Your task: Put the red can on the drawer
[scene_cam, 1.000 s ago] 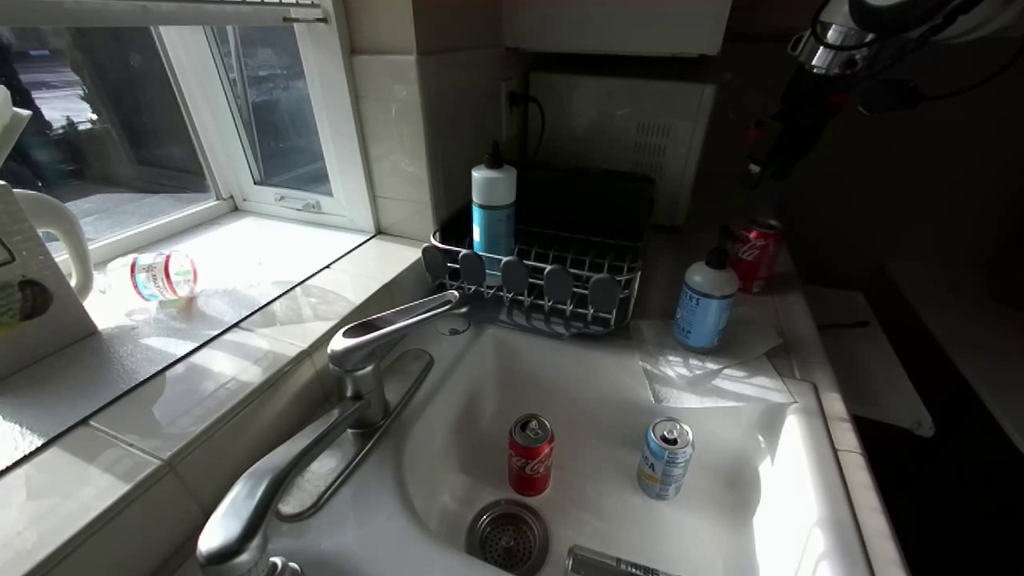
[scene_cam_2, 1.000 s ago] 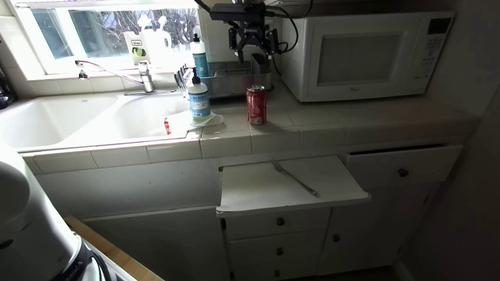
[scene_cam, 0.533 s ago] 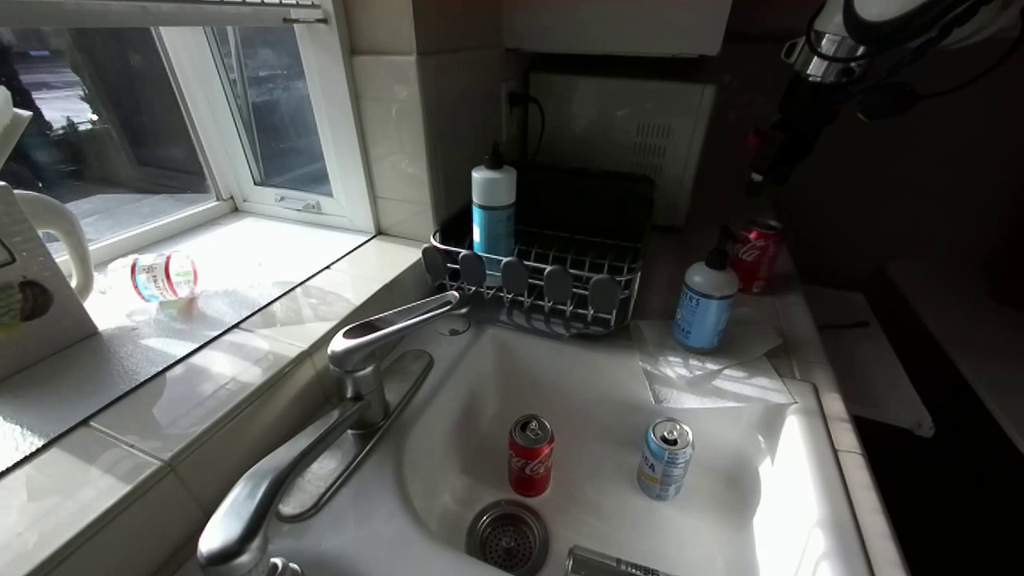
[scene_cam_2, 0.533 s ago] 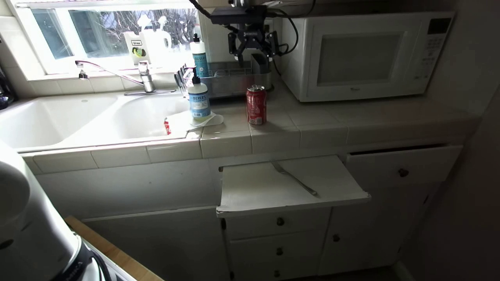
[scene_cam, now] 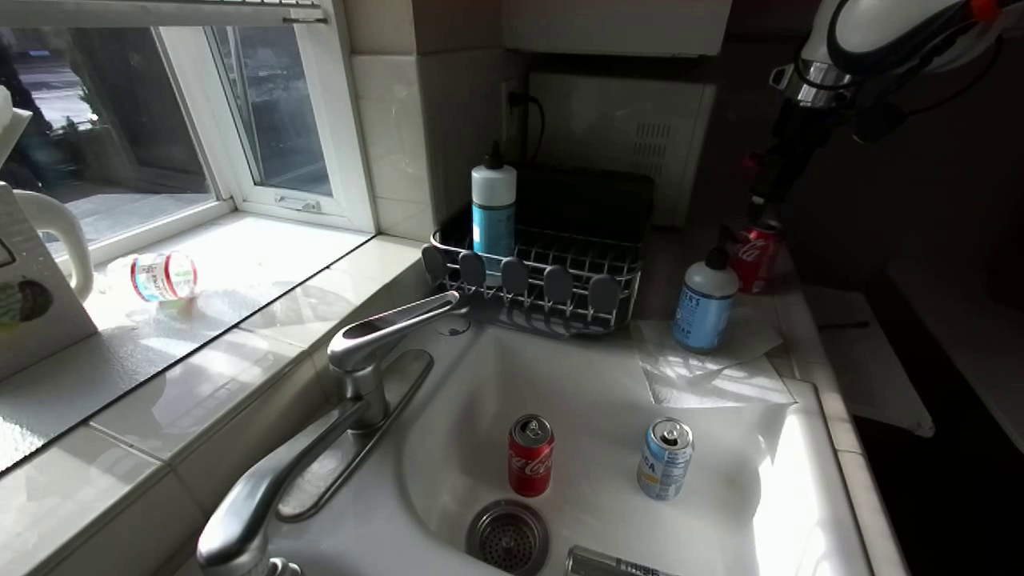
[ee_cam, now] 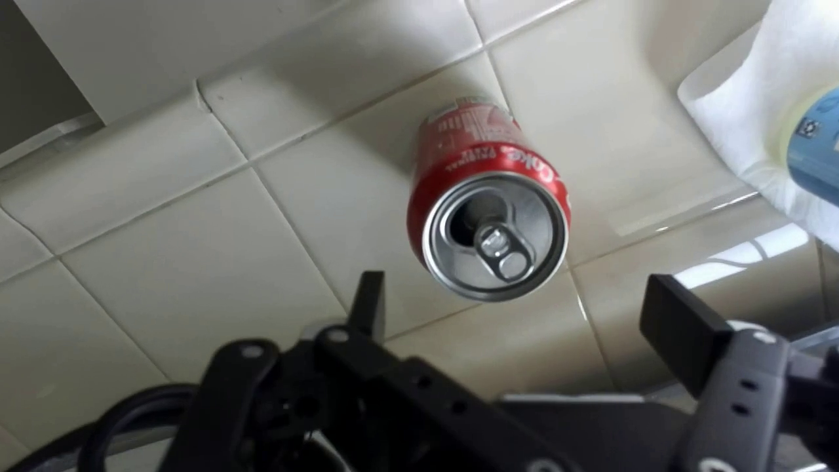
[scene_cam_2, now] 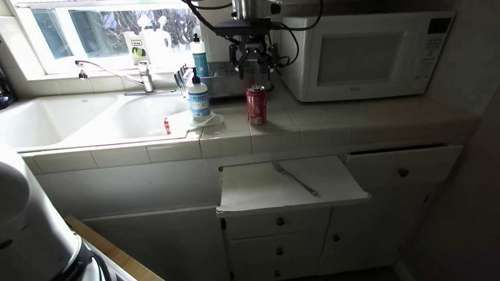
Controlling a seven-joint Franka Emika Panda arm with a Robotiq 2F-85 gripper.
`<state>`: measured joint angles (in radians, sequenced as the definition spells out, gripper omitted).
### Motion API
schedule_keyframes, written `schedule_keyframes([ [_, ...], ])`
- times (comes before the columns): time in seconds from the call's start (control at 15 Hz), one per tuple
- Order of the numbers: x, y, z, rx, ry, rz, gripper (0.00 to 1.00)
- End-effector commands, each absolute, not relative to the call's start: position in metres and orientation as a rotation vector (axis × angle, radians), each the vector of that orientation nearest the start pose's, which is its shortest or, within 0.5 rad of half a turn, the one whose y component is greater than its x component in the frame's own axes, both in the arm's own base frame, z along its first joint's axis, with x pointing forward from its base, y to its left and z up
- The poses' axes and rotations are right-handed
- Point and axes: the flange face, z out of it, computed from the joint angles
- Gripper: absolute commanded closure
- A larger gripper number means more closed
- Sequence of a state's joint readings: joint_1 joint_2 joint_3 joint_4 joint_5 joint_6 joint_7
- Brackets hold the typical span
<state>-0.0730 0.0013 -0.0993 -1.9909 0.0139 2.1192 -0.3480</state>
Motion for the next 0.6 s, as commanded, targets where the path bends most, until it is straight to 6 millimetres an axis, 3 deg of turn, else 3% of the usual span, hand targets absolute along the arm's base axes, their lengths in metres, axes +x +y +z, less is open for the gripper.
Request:
schedule_keyframes([
  [0.0, 0.559, -0.102, 0.458, -3.180, -0.319, -0.174, 0.00],
  [0.53, 0.563, -0.105, 0.439, -3.187, -0.352, -0.093, 0.00],
])
